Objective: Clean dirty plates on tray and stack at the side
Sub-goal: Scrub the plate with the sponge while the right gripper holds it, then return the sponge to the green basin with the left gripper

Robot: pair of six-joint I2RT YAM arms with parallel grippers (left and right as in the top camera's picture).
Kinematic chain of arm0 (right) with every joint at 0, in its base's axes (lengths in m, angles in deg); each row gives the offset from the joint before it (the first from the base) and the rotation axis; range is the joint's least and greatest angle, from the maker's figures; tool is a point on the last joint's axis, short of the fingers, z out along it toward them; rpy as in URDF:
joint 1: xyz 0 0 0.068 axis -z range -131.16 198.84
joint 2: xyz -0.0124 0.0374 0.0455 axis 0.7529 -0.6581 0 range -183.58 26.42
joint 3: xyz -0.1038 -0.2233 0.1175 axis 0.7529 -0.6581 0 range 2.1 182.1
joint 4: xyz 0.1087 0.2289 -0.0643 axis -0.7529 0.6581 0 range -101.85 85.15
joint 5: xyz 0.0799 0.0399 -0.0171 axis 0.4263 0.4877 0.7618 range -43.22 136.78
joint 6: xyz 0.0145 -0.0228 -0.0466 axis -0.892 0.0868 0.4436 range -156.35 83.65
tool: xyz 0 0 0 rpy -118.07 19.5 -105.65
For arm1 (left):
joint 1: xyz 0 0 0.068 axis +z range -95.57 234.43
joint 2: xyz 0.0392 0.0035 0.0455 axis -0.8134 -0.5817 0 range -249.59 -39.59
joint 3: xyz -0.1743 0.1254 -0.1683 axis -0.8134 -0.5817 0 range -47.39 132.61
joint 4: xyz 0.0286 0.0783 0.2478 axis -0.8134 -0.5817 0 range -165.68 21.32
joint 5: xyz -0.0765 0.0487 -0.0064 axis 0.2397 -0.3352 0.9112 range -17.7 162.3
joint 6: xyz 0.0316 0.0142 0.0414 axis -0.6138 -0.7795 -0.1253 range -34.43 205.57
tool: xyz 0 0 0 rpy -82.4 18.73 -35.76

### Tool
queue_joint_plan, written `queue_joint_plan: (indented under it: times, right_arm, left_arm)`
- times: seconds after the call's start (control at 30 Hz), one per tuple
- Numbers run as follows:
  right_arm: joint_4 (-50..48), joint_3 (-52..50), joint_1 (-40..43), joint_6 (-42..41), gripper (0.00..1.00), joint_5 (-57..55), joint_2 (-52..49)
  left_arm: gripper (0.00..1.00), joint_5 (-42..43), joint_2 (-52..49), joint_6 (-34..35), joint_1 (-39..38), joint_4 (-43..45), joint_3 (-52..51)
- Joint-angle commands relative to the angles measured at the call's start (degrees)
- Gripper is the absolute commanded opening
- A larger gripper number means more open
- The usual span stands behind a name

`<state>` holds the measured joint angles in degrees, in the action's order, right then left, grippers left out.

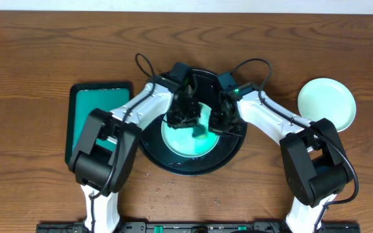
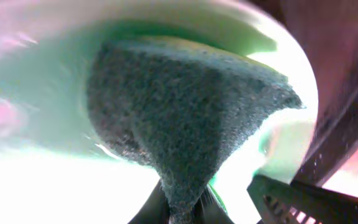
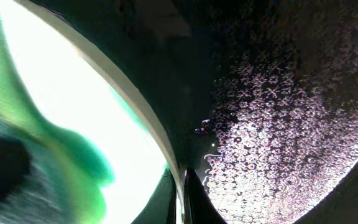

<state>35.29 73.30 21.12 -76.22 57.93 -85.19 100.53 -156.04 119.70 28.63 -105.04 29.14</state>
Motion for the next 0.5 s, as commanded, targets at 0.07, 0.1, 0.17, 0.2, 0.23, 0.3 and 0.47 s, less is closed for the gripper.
queue_joint_plan:
  times: [0.07, 0.1, 0.17, 0.2, 0.23, 0.3, 0.47]
  right_arm:
    - [0.4, -1.6, -1.2, -0.3, 0.01, -0.1, -2.5]
    - [0.4, -1.6, -1.2, -0.3, 0.02, -0.1, -2.5]
    - [0.4, -1.6, -1.2, -0.3, 0.02, -0.1, -2.5]
    - [0.4, -1.6, -1.2, -0.3, 0.01, -0.1, -2.5]
    - [0.3, -1.6, -1.2, -0.3, 0.02, -0.1, -2.5]
    - [0.1, -1.6, -1.2, -0.3, 0.01, -0.1, -2.5]
    - [0.0, -1.6, -1.2, -0.3, 0.01, -0.1, -2.5]
  left_arm:
    - [0.07, -21.5, -1.2, -0.1, 5.5, -0.9, -1.1]
    - [0.07, -22.5, -0.5, -0.2, 5.6, -1.3, -1.1]
    - [0.07, -24.7, 1.2, -0.2, 5.6, -2.7, -1.1]
    - [0.07, -25.4, 2.4, -0.6, 5.6, -3.6, -1.1]
    - [0.07, -25.2, 3.4, -1.3, 5.6, -4.0, -1.1]
    - [0.07, -25.2, 6.2, -1.7, 5.2, -6.0, -1.1]
    - [0.07, -24.9, 14.6, -2.6, 4.5, -12.8, -1.1]
